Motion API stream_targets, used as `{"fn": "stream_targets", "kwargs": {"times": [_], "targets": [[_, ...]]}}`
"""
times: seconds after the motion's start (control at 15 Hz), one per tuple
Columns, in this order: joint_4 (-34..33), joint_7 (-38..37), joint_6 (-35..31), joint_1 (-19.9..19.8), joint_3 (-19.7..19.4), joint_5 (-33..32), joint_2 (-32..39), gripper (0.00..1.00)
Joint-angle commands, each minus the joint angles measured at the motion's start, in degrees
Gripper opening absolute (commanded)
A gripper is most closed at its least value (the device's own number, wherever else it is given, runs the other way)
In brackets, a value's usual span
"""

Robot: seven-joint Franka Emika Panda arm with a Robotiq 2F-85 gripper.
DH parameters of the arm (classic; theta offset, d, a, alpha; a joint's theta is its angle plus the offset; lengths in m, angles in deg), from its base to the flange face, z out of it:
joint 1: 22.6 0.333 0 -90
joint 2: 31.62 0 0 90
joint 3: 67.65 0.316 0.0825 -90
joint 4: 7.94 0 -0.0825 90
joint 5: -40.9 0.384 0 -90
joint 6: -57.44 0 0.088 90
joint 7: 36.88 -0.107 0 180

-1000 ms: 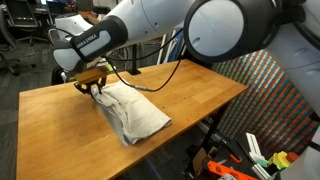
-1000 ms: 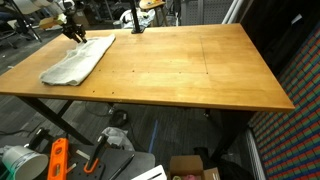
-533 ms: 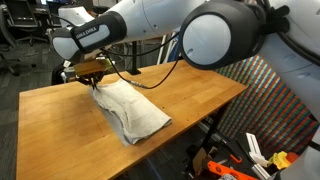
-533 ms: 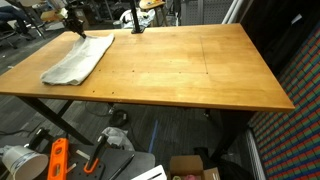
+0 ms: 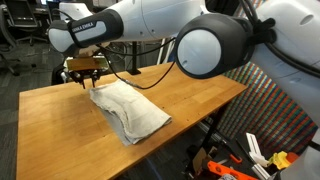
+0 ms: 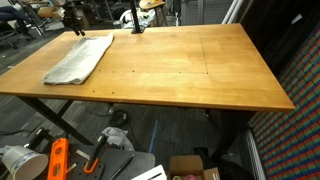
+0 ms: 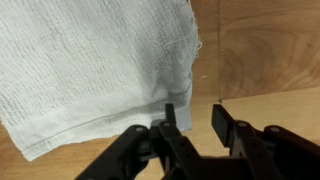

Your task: Fold the white towel in half from right to left

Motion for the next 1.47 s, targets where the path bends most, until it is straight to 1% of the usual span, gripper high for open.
{"fn": "stream_targets", "kwargs": {"times": [0.0, 0.13, 0.2, 0.27, 0.47, 0.8, 0.87, 0.93, 1.07, 1.13, 1.2, 1.27, 1.33, 1.4], "targets": [[-5.0, -2.3, 0.2, -0.8, -0.3, 0.7, 2.3, 0.76], [-5.1, -2.4, -0.4, -1.5, -1.1, -0.2, 2.3, 0.91], [-5.0, -1.5, 0.7, -2.3, -0.9, -0.1, 2.1, 0.98], [-4.7, -0.9, 1.2, -3.2, -0.8, 0.2, 2.0, 1.0], [-1.6, 4.8, 3.8, -6.8, 2.0, 2.3, 0.2, 1.0], [5.3, 19.2, 6.5, -12.9, 7.6, 5.6, -3.7, 1.0], [7.3, 22.6, 6.3, -14.1, 8.6, 5.9, -4.8, 0.75], [9.5, 24.8, 6.4, -15.1, 9.2, 6.0, -6.1, 0.73], [15.2, 27.1, 4.7, -16.9, 9.7, 5.7, -9.4, 0.58], [18.4, 28.2, 4.0, -17.7, 9.9, 5.5, -11.5, 0.49], [20.7, 28.8, 3.5, -18.3, 9.9, 5.3, -13.1, 0.42], [23.2, 29.6, 3.0, -18.9, 9.9, 5.2, -14.7, 0.33], [25.4, 31.4, 3.9, -18.2, 8.1, 6.8, -16.4, 0.27], [27.9, 32.7, 4.8, -18.9, 8.4, 7.2, -18.1, 0.19]]}}
